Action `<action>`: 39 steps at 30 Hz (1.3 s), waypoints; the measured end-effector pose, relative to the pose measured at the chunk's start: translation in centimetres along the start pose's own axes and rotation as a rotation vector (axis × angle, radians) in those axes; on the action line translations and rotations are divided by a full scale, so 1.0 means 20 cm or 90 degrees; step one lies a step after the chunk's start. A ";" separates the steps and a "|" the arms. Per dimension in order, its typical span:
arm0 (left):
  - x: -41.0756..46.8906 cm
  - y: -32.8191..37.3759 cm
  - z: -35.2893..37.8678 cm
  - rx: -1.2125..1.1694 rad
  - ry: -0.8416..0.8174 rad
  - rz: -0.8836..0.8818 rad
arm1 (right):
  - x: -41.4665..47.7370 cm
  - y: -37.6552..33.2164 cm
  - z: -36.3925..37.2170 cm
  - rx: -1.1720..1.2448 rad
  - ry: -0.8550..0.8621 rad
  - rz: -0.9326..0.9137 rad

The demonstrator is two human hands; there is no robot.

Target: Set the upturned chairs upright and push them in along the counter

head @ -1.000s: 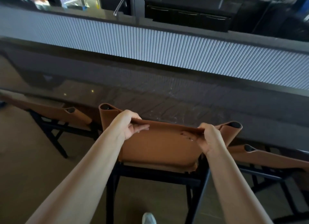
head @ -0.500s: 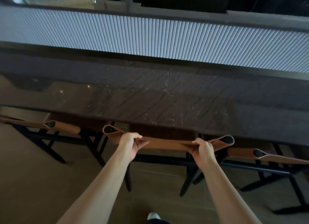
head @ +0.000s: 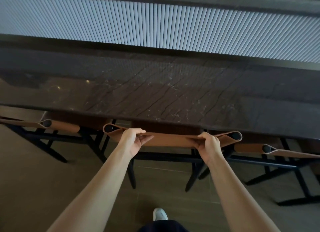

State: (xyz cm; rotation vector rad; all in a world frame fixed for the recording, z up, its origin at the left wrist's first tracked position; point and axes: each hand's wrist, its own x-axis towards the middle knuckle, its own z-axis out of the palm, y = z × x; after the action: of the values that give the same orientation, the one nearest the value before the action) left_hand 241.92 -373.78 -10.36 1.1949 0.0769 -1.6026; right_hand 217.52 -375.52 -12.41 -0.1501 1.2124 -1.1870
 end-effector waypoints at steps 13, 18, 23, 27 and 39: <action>-0.02 -0.11 -0.15 0.005 -0.006 -0.030 | -0.05 0.12 -0.12 0.021 0.021 0.044; -0.07 -0.18 -0.23 0.018 0.006 -0.044 | -0.11 0.19 -0.19 0.019 0.053 0.053; -0.11 -0.26 -0.33 0.028 0.015 -0.061 | -0.18 0.27 -0.25 0.010 0.061 0.088; -0.11 -0.29 -0.43 0.008 0.034 -0.068 | -0.23 0.33 -0.28 -0.005 0.065 0.123; -0.15 -0.30 -0.44 0.027 0.074 -0.066 | -0.24 0.36 -0.30 -0.028 0.078 0.128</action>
State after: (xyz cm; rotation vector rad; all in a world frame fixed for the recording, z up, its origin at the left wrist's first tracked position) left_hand 242.82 -364.07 -15.61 1.3345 0.1833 -1.6309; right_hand 217.86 -365.79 -16.56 0.0131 1.3291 -1.0064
